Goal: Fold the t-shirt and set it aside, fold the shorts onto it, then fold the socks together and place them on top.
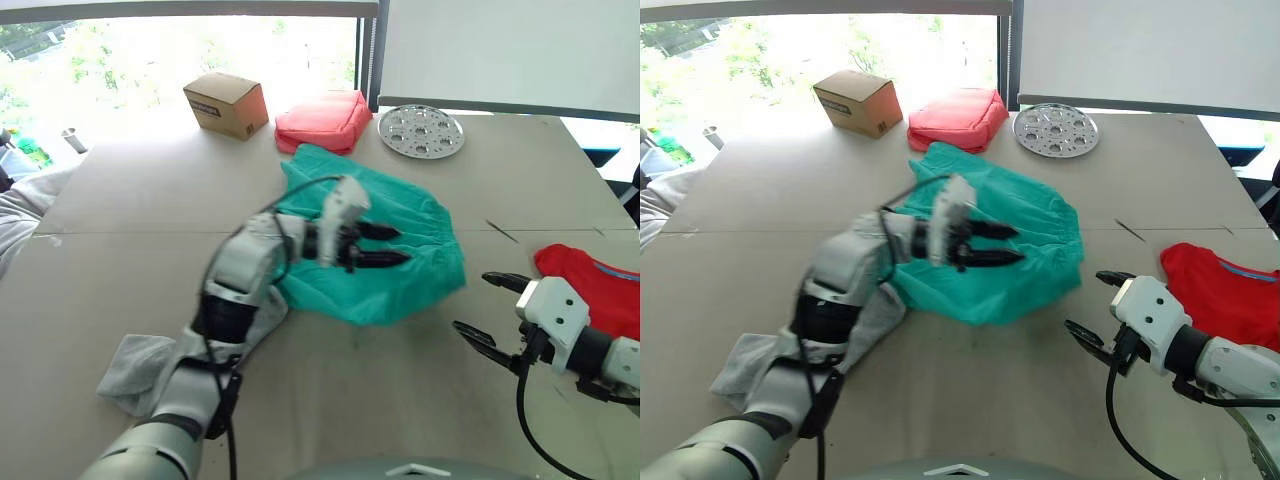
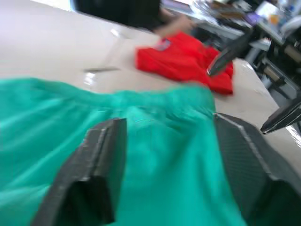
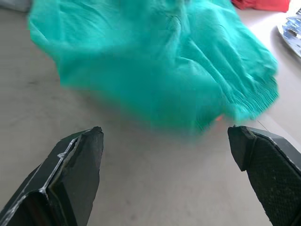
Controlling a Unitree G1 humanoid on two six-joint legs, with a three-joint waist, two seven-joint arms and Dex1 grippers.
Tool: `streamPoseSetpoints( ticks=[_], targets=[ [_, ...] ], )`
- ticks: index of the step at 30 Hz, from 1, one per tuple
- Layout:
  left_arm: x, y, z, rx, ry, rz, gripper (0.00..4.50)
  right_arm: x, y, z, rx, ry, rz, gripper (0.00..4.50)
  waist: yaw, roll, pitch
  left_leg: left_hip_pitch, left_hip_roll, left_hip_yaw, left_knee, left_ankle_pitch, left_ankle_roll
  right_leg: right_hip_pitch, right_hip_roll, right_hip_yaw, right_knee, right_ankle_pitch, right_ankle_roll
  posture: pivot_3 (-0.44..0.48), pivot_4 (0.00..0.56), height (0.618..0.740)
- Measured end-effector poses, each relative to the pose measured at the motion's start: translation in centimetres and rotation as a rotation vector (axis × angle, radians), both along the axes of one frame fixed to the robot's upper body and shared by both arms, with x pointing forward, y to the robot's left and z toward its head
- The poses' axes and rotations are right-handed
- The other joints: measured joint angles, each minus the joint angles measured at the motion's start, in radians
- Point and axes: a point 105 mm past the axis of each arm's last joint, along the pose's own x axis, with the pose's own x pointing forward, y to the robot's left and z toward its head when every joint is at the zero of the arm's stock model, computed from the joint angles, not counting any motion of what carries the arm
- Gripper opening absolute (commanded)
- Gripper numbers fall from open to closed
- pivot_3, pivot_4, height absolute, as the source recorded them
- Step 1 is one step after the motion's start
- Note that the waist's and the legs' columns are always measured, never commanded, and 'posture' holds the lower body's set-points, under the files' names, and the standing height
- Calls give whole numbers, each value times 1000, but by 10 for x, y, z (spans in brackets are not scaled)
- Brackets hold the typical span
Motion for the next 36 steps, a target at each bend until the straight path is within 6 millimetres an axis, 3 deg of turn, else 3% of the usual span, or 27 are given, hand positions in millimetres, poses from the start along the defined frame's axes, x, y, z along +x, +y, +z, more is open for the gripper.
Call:
streamPoseSetpoints(
  ticks=[4, 10, 14, 18, 22, 25, 27, 34, 36],
  targets=[
    [-9, 30, 1, -26, 43, 106, 2935, 5, -1, 1, -18, -5, 36, 4500, 8, -1, 0, 0, -1, -2, 1, 0, 0, 0, -1, 0, 0, 0, 0, 0, 150, 739],
    [-15, 104, -18, 82, 80, 387, 2935, 6, -2, -8, -82, 21, 120, 4500, 2, -1, 0, 1, -1, 0, 0, 0, 0, 0, -1, 0, 0, 0, 0, 0, 150, 739],
    [-20, 124, -20, 73, 42, 475, 2935, 10, 2, -7, -76, 13, 146, 4500, 8, -1, 0, 1, -1, -1, 0, 0, 0, 0, -1, 0, 0, 1, -2, 0, 150, 739],
    [-19, 156, -4, 86, -79, 606, 2935, 13, 3, -7, -54, 9, 146, 4500, 7, -2, 0, 1, -1, 0, 0, 0, -1, 0, -2, 0, 0, 2, -4, 0, 150, 739],
    [-29, 173, 5, 54, -21, 629, 2935, 14, 5, -12, -41, 32, 159, 4500, 7, -2, 0, 1, -1, 0, 0, 0, -1, 0, -2, 0, 0, 2, -4, 0, 150, 739],
    [-56, 182, -31, 166, 120, 590, 2935, 16, 13, -9, 1, 23, 185, 4500, -2, 0, 0, 3, 0, 3, -1, 0, -1, -1, -2, 2, 0, 2, -4, 0, 150, 739],
    [-62, 183, -43, 201, 137, 583, 2935, 17, 15, -11, 8, 30, 188, 4500, 1, 1, 1, 2, 0, 2, -1, 0, -1, -1, -2, 2, 0, 2, -4, 0, 150, 739],
    [-76, 192, -82, 479, -44, 560, 2935, 20, 19, -10, 14, 27, 204, 4500, 8, 1, 1, 2, 1, 3, -1, -1, -2, -2, -8, 1, -1, 2, -4, 0, 150, 739],
    [-75, 204, -90, 560, -106, 609, 2935, 21, 19, -11, 16, 29, 206, 4500, 9, 1, 1, 2, 1, 2, -1, -1, -3, -2, -8, 1, -1, 2, -4, 0, 150, 739]
  ],
)
